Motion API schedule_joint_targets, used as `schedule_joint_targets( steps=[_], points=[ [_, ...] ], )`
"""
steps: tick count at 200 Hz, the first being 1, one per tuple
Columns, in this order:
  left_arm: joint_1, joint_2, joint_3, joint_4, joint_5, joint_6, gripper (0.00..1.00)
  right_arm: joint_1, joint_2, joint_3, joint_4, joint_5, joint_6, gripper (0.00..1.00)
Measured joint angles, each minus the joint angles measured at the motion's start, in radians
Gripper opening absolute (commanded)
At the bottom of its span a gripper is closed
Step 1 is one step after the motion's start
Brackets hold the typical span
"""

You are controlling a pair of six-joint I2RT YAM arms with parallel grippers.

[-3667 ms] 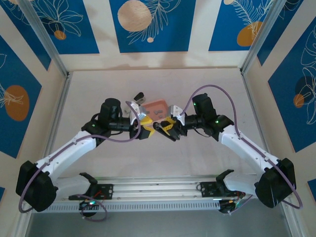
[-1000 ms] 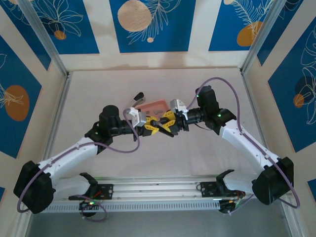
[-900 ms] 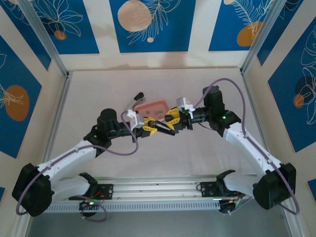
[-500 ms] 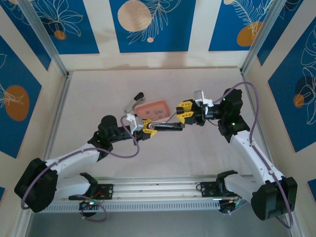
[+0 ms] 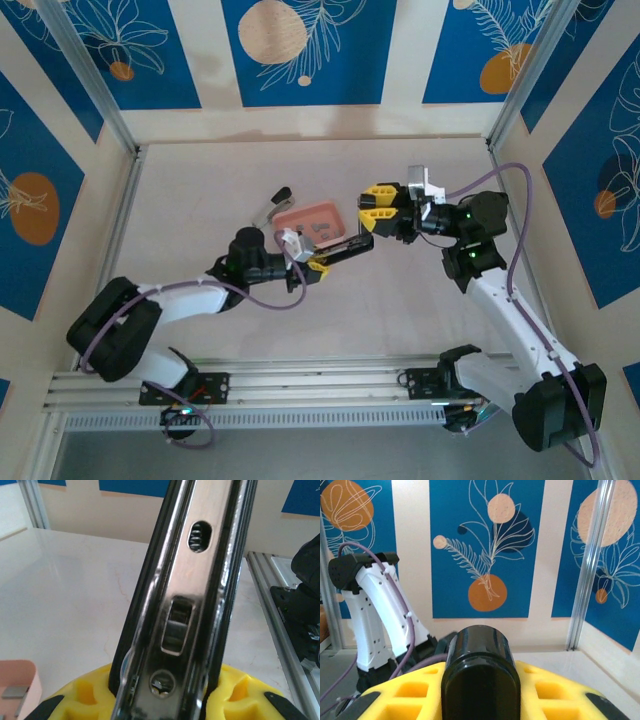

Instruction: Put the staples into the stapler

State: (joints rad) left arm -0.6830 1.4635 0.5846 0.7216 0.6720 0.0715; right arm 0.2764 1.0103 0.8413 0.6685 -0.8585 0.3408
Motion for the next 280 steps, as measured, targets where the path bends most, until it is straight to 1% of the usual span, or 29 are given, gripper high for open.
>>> schedule_joint_targets(
  steps=[10,48,74,91,112,126,136,166,181,233,250,280],
  points=[
    [-0.016,0.041,0.020,0.016,0.000,-0.012,0.00,0.011,0.000,0.000,0.018,0.033,0.019,0.00],
    [-0.053,0.157,0.076,0.124,0.000,-0.077,0.12,0.032,0.003,-0.013,0.069,0.164,0.075,0.00],
    [-0.053,0.186,0.077,0.202,-0.008,-0.127,0.21,0.048,0.003,-0.014,0.072,0.259,0.085,0.00],
    [-0.053,0.186,0.077,0.220,-0.030,-0.137,0.29,0.058,0.003,-0.014,0.071,0.332,0.085,0.00],
    [-0.058,0.177,0.074,0.209,-0.065,-0.119,0.45,0.067,0.001,-0.018,0.041,0.435,0.089,0.00],
    [-0.060,0.151,0.066,0.176,-0.101,-0.106,0.53,0.067,-0.002,-0.027,0.017,0.507,0.099,0.00],
    [-0.060,0.128,0.054,0.151,-0.129,-0.094,0.57,0.066,-0.002,-0.035,0.002,0.548,0.107,0.00],
    [-0.060,0.044,0.011,0.078,-0.190,-0.055,0.64,0.058,-0.006,-0.052,-0.047,0.628,0.113,0.00],
    [-0.060,-0.002,0.002,0.025,-0.212,-0.039,0.69,0.045,-0.006,-0.061,-0.063,0.646,0.109,0.00],
    [-0.060,-0.170,0.008,-0.242,-0.264,0.010,0.73,-0.002,-0.026,-0.080,-0.117,0.663,0.076,0.00],
    [-0.060,-0.205,0.037,-0.350,-0.266,0.025,0.72,-0.014,-0.034,-0.079,-0.137,0.628,0.058,0.00],
    [-0.060,-0.220,0.162,-0.524,-0.232,0.060,0.70,-0.028,-0.033,-0.041,-0.251,0.481,-0.039,0.00]
  ],
)
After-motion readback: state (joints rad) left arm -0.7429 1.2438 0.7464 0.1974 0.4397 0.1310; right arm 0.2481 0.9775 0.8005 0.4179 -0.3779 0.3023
